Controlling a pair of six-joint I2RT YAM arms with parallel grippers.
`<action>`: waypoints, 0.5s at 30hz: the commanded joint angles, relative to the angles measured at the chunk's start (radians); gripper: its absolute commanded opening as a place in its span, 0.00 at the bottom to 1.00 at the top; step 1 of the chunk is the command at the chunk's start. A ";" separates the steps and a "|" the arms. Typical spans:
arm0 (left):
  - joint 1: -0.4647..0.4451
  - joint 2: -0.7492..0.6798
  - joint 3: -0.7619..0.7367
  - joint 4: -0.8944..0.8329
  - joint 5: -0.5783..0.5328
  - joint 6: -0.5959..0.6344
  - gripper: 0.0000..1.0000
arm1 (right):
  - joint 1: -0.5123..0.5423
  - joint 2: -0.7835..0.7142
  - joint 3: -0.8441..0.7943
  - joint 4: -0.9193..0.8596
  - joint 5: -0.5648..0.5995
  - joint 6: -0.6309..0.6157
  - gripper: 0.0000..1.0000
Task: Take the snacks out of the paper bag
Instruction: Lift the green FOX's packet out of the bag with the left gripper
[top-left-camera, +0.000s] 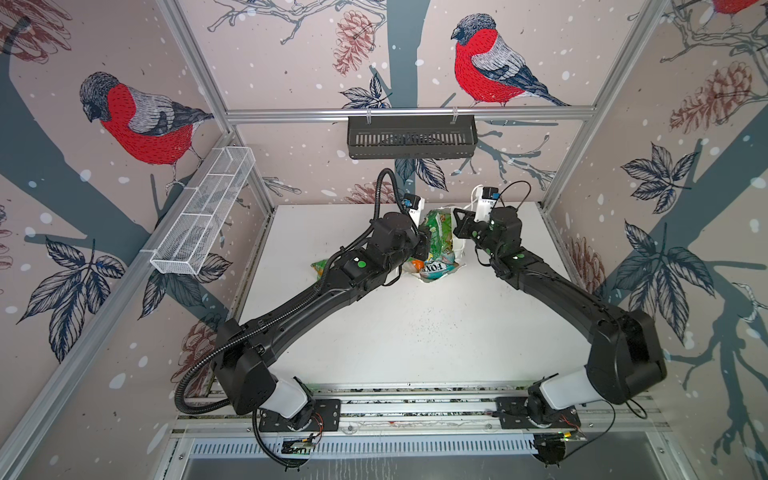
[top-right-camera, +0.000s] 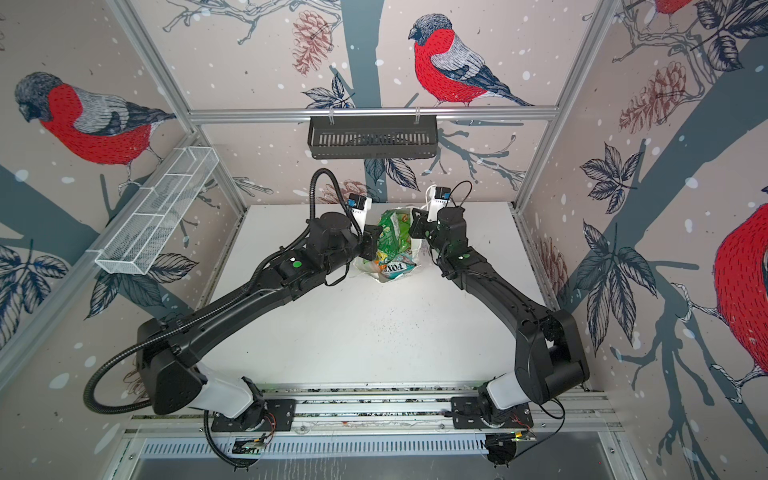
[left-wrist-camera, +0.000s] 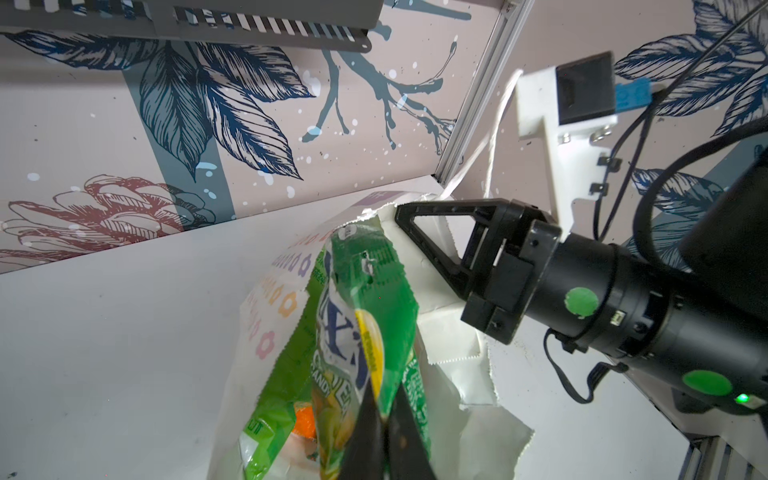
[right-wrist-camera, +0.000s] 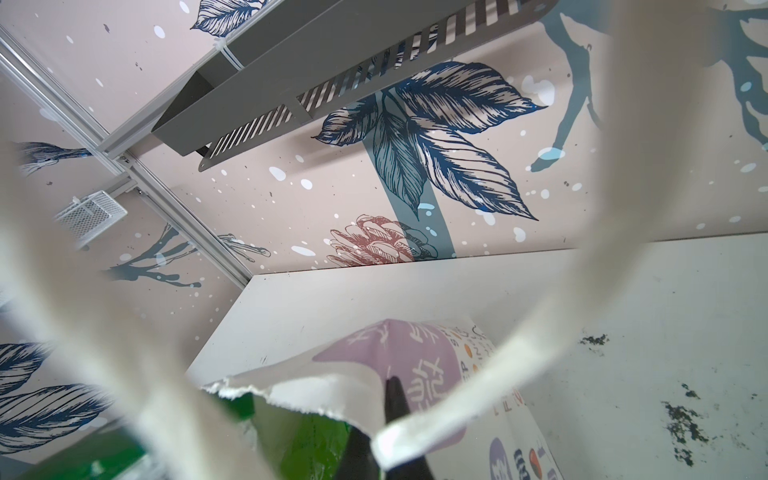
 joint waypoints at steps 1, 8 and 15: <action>0.001 -0.023 -0.002 0.093 -0.052 0.012 0.00 | 0.000 -0.002 -0.002 0.026 -0.001 0.014 0.00; 0.001 -0.073 -0.015 0.064 -0.172 0.054 0.00 | -0.003 -0.012 -0.010 0.028 0.001 0.013 0.00; 0.007 -0.164 -0.065 0.073 -0.344 0.099 0.00 | -0.006 -0.017 -0.016 0.031 0.002 0.015 0.00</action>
